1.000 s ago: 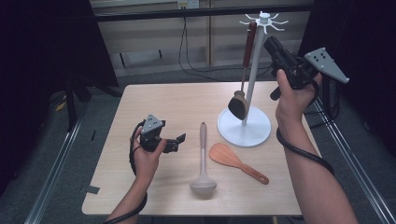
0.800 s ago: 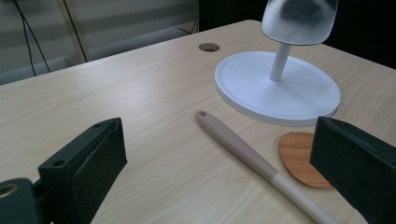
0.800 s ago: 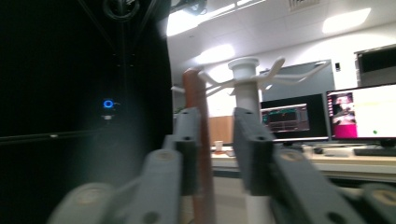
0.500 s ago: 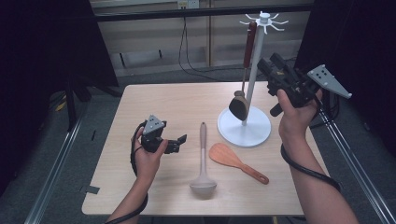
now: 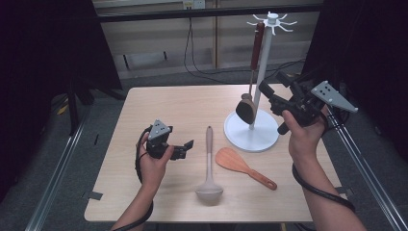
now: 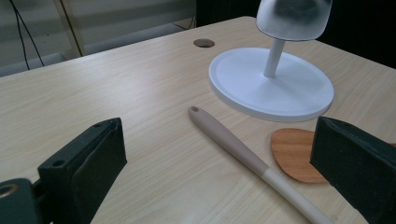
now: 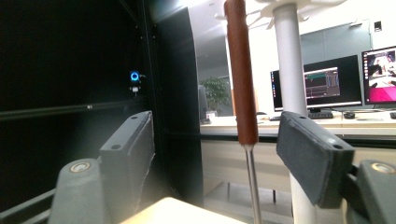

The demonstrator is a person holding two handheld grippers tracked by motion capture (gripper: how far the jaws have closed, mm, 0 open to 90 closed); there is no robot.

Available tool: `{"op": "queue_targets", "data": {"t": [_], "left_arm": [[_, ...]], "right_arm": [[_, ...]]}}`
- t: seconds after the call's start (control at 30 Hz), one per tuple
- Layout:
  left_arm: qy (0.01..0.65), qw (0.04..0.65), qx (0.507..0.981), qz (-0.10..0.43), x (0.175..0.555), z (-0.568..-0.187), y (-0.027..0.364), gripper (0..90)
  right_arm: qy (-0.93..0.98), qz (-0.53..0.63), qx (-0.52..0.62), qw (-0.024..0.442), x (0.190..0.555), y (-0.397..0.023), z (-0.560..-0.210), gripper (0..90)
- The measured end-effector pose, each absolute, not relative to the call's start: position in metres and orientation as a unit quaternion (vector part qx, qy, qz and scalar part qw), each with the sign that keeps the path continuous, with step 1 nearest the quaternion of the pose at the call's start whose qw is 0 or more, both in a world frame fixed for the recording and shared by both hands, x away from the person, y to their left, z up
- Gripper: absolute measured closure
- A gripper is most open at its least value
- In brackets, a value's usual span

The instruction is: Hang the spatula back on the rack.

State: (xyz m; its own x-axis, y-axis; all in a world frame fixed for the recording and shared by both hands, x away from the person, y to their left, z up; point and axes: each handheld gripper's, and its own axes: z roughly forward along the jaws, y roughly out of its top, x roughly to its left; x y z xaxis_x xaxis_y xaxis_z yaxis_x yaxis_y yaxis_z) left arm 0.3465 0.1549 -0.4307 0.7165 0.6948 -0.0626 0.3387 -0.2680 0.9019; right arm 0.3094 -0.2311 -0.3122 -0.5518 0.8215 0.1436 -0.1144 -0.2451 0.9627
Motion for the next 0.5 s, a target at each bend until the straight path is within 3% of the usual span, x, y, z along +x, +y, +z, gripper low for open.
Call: {"op": "queue_targets", "data": {"t": [0.5], "left_arm": [[0.335, 0.499, 0.78, 0.176, 0.342, -0.435, 0.153, 3.3]], "right_arm": [[0.548, 0.692, 0.339, 0.325, 0.291, -0.227, -0.337, 18.6]]}}
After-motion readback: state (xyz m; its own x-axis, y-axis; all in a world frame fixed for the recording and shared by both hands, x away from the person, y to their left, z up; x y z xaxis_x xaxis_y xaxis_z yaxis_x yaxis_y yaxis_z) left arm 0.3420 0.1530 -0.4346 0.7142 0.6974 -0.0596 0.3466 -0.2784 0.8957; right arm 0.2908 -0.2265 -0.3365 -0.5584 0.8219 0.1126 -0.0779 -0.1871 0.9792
